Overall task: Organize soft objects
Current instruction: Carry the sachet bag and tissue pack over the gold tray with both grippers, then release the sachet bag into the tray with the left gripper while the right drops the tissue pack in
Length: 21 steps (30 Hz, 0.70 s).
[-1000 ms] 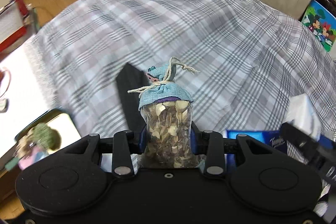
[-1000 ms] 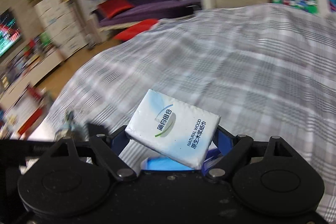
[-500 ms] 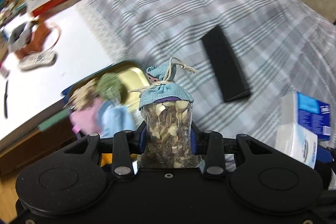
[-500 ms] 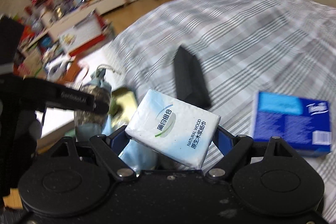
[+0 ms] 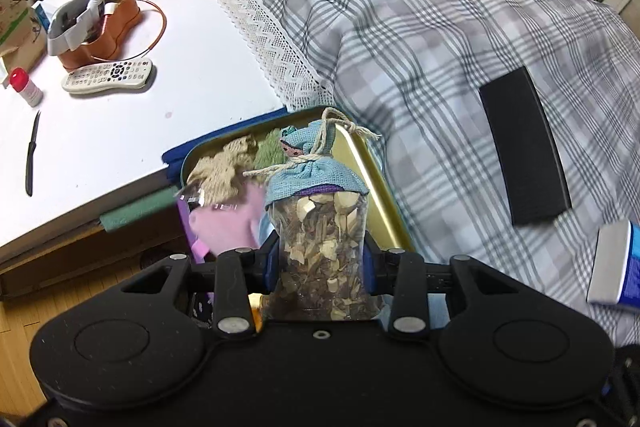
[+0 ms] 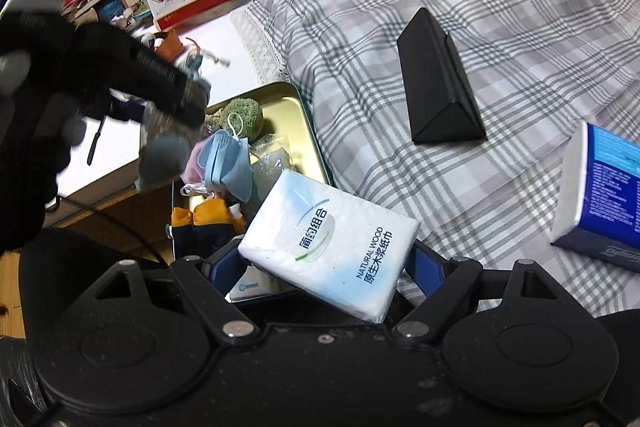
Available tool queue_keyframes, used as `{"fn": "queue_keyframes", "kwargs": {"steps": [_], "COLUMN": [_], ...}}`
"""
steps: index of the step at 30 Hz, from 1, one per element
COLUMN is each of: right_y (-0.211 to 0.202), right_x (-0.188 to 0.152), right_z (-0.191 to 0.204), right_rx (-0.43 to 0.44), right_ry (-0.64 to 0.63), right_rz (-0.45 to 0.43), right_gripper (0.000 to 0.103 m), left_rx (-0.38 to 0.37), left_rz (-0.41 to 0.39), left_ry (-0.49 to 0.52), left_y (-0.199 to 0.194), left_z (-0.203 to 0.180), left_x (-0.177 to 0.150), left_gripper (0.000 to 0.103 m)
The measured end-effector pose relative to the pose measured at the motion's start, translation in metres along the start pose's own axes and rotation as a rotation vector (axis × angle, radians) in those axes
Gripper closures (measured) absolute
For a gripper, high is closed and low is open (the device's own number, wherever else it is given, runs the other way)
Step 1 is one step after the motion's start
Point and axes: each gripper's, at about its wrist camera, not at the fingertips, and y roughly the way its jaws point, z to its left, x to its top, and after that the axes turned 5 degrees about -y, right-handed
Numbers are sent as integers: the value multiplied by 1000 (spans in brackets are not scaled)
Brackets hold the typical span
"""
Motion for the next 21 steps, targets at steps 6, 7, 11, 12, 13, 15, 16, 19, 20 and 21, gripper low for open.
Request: {"fn": "queue_keyframes", "kwargs": {"steps": [6,7,11,12,13,15,16,19,20,21], "right_y": [15,17,26,28,29,32,34,37,38,39], "right_x": [4,5,9,10,11,13,14,18,18,19], "right_z": [1,1,1,0,0,-1,-1,-2,-2,-2], "right_rx": [-6,-5,-1,0,1,3,4,7,8,8], "right_ry": [-5,-4,1,3,5,9,10,11,10,9], "right_rz": [34,40,59,63,66,72,75,81,82,83], "right_gripper": [18,18,18,18,18,18,18,18,18,18], "left_rx": [-9,-7,0,6,10,7,3,9,13,17], "left_rz": [48,55,83,90,94,94,89,74,67,58], "left_ry": [-15,-21,-29,-26,-27,-26,-25,-19,-14,-11], "left_y": [27,31,50,54,57,62,62,59,57,54], "left_z": [-11,-12,-17,-18,-18,-18,-17,-15,-14,-13], "left_x": [24,28,42,44,45,48,48,47,46,45], "left_gripper": [65,65,64,63,61,55,52,51,50,50]}}
